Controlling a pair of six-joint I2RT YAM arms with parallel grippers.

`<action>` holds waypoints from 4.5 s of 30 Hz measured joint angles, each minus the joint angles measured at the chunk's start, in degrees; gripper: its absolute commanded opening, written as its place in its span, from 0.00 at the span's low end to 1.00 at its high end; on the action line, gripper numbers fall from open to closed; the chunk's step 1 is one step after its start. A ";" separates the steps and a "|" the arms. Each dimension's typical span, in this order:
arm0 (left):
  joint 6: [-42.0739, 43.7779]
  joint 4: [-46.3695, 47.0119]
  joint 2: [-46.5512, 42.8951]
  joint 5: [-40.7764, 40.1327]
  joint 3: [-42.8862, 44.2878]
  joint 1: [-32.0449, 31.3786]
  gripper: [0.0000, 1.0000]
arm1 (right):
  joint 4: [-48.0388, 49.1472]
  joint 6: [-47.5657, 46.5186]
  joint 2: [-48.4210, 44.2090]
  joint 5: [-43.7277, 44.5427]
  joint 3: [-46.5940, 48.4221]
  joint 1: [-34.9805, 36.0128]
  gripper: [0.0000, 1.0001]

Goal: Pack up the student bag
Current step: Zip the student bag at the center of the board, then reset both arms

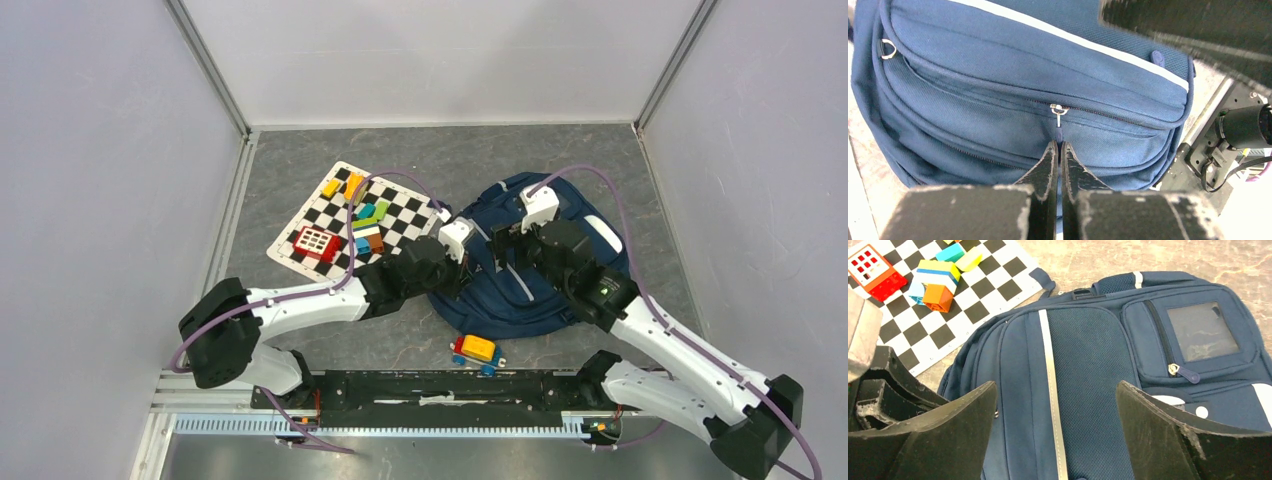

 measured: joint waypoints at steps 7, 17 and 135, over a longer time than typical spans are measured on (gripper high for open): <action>-2.78 2.36 -0.31 -0.37 -3.82 -0.07 0.02 | 1.53 -0.70 6.88 -7.93 0.20 -3.61 0.85; -3.28 3.41 -0.33 0.17 -4.02 -0.15 0.02 | 5.42 -4.46 17.16 -16.68 0.20 -3.74 0.82; 1.38 -37.35 -46.62 -17.33 -4.11 39.50 1.00 | 8.85 -12.87 -26.64 2.21 -16.39 -26.08 0.98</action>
